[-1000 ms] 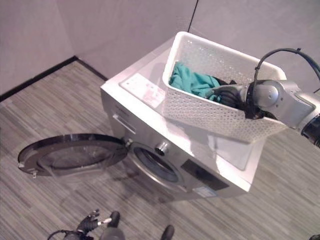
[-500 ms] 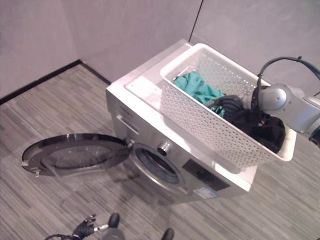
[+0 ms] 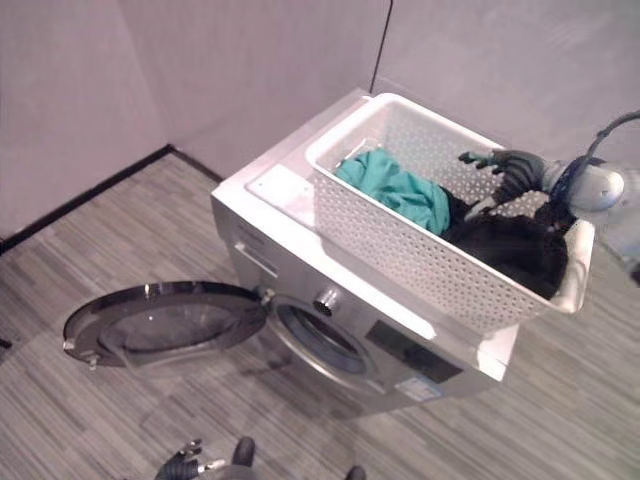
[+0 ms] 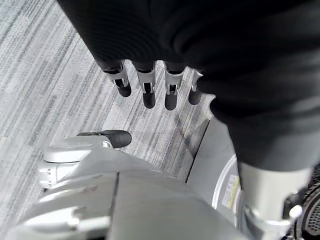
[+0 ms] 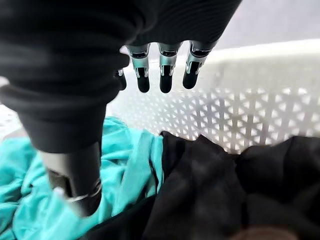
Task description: Grab the laundry basket,head to the washer,open it,put in the laundry and shut it.
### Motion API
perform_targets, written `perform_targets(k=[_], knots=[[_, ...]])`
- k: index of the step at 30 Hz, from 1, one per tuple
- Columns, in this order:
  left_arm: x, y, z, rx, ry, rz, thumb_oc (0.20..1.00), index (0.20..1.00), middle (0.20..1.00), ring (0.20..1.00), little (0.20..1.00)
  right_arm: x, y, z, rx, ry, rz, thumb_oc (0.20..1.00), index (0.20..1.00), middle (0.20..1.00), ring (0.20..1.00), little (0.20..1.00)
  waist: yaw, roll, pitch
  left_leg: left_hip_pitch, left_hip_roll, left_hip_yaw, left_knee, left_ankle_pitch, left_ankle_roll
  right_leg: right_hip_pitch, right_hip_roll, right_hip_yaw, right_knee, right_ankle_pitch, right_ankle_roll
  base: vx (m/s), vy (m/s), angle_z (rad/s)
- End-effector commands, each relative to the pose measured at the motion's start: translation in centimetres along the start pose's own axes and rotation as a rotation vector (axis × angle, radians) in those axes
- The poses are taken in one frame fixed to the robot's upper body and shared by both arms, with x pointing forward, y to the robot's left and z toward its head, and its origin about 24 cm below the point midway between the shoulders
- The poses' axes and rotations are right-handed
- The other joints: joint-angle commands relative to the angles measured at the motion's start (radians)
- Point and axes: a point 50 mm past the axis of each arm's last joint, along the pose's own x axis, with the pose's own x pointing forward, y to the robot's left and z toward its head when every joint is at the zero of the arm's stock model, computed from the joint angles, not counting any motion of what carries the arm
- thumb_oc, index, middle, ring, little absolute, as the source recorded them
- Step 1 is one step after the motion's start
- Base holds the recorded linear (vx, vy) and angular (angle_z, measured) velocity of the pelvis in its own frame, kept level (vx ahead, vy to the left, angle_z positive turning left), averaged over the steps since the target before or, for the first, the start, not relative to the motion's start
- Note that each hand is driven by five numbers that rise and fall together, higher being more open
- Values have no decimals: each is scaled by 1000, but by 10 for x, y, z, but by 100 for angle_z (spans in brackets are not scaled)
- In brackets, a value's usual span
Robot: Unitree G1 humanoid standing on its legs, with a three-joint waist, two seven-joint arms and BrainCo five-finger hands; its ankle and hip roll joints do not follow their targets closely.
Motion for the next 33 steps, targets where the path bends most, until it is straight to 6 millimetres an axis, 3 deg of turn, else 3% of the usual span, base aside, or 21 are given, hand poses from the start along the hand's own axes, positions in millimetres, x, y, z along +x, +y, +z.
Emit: perform_targets(k=[1,9,15,18,27,33], knots=[[6,6,19,53,-53,7,1000,1000,1000,1000,1000,-1,-25,22,-31,-69,-107,1000,1000,1000,1000,1000,45,-65,57,-66,31,-51,-15,24,1,58,-71,-62,0,-19,72,-3,-11,5],[7,10,27,16,-93,22,1000,1000,1000,1000,1000,11,-18,26,146,-146,-161,1000,1000,1000,1000,1000,89,-65,90,-106,26,-73,-15,37,2,42,-74,-88,0,-12,77,-12,-6,12],[5,17,33,-64,-142,43,1000,1000,1000,1000,1000,-2,-23,16,191,-148,-173,1000,1000,1000,1000,1000,112,-73,100,-148,12,-113,-15,45,-3,38,-79,-135,0,-12,79,17,-2,27],[5,24,29,-105,-126,82,1000,1000,1000,1000,1000,-11,-32,11,160,-124,-200,1000,1000,1000,1000,1000,115,-82,100,-157,7,-119,-15,47,-3,35,-81,-143,0,-10,82,30,10,19],[2,23,25,-119,-131,74,1000,1000,1000,1000,1000,-40,-56,28,128,-232,-251,1000,1000,1000,1000,1000,88,-91,85,-149,-2,-117,-15,37,1,42,-92,-145,0,-4,88,15,10,3],[4,20,33,-129,-160,66,1000,1000,1000,1000,1000,-32,-49,33,117,-235,-209,1000,1000,1000,1000,1000,89,-88,76,-138,2,-117,-15,15,-7,50,-88,-140,0,-16,94,18,-12,0]])
